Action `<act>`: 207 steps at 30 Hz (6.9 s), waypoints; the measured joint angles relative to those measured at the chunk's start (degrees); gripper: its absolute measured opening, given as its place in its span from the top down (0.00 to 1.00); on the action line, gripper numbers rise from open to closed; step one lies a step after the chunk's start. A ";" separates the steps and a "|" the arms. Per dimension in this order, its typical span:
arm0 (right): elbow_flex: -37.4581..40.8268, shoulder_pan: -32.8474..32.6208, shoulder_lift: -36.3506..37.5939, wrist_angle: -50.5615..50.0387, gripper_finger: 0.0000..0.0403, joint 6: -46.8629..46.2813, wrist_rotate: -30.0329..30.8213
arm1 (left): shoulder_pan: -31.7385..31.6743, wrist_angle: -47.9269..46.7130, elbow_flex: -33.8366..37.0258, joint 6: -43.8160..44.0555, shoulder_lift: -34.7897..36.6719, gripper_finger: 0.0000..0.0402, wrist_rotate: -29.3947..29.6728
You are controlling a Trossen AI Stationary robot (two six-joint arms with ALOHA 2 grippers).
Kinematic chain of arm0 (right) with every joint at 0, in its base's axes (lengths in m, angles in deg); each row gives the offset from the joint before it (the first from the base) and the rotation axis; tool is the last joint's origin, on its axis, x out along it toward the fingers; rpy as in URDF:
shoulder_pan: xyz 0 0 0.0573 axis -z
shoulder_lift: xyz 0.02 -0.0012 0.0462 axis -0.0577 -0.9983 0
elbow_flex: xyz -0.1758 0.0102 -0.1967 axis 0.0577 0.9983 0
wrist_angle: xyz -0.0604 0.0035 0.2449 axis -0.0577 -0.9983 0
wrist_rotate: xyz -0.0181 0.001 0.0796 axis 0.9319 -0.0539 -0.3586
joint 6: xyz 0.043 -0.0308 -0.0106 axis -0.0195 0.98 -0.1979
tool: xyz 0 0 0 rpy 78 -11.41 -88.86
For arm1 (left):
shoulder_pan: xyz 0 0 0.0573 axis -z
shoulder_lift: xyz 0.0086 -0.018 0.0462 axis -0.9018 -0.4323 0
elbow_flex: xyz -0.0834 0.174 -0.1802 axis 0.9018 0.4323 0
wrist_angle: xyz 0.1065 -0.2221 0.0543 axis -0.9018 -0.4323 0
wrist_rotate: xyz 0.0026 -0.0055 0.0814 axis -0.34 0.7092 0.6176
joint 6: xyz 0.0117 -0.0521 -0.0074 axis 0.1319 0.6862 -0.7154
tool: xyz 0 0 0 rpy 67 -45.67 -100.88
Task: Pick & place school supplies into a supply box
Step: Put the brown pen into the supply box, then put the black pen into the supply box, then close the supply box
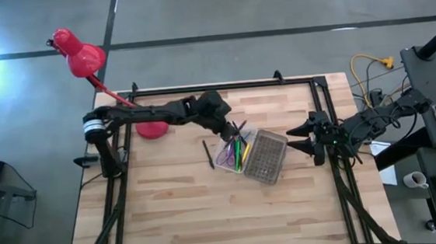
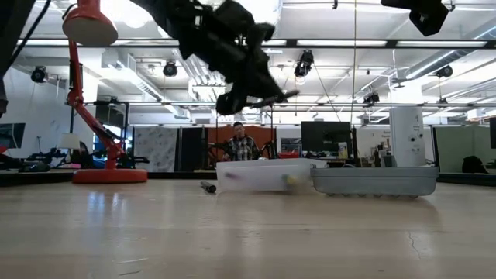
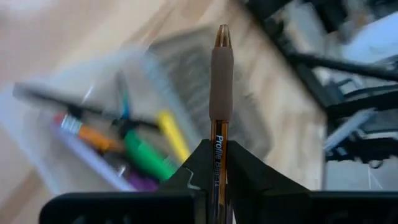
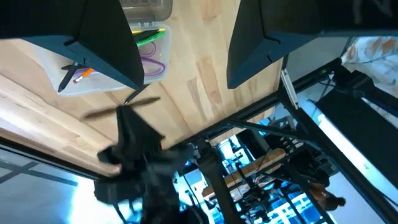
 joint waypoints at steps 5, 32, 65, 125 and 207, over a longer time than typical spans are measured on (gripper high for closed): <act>0.00 0.00 -0.17 -0.02 0.45 -0.45 -0.41 | 2.43 -0.07 2.63 3.07 -1.81 0.97 0.55; 0.00 0.00 -0.11 -1.53 0.45 0.01 -0.74 | 7.01 -24.84 7.27 -74.52 4.19 0.70 11.44; 0.00 -0.02 -0.02 -4.20 0.45 -0.98 -2.41 | 6.64 -19.21 12.36 -85.70 -5.38 0.89 17.50; 3.21 -3.16 -21.08 -28.46 0.45 -40.37 -27.62 | -0.18 -5.20 13.15 6.66 4.78 0.76 17.13; -9.11 15.86 -43.80 6.00 0.98 -30.03 7.56 | 4.23 8.37 20.39 3.11 1.85 1.00 14.52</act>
